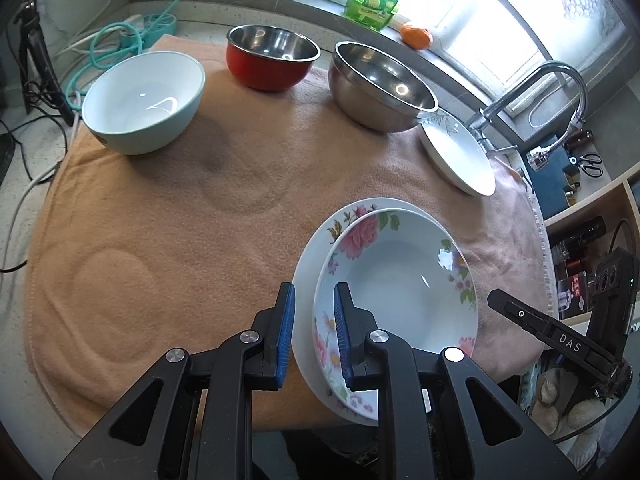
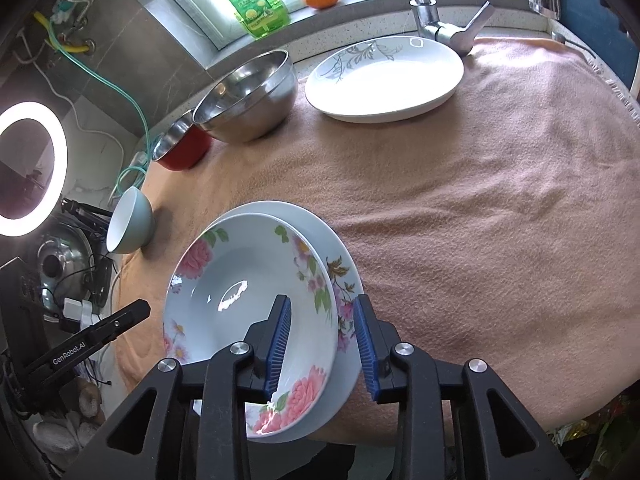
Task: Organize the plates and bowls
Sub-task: 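Lower the nested pink-flowered plates onto the towel and open both tools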
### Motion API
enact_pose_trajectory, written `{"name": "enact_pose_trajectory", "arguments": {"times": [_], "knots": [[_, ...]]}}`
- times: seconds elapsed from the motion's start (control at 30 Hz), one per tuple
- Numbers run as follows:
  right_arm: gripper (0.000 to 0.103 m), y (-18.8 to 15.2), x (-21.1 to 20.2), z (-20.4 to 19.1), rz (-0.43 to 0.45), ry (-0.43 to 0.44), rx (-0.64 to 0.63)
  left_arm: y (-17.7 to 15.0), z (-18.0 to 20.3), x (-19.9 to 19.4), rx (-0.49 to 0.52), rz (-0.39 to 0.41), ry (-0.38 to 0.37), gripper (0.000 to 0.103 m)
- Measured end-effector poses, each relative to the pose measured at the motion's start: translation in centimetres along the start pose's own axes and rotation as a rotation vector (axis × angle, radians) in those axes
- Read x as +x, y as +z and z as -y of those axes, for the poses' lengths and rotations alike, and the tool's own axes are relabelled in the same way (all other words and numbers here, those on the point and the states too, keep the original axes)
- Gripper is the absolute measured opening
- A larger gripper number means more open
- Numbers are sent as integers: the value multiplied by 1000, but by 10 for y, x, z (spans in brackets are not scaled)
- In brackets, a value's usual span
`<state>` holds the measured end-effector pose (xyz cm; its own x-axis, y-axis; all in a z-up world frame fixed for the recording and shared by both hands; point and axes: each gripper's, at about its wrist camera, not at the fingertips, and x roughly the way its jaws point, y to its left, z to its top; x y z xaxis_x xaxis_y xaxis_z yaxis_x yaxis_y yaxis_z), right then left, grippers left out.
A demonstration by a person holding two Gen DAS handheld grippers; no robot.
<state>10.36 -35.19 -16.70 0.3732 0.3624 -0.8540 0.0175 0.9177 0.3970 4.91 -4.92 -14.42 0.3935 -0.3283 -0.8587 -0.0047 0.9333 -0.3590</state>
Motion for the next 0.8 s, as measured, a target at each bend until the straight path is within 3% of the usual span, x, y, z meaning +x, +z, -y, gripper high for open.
{"name": "enact_pose_trajectory", "arguments": {"times": [0.47, 0.8], "knots": [[29, 12, -29, 30, 102, 22, 18, 2, 28, -7, -31, 44, -17, 17], [29, 31, -45, 58, 99, 29, -16, 6, 57, -6, -48, 75, -22, 17]]}}
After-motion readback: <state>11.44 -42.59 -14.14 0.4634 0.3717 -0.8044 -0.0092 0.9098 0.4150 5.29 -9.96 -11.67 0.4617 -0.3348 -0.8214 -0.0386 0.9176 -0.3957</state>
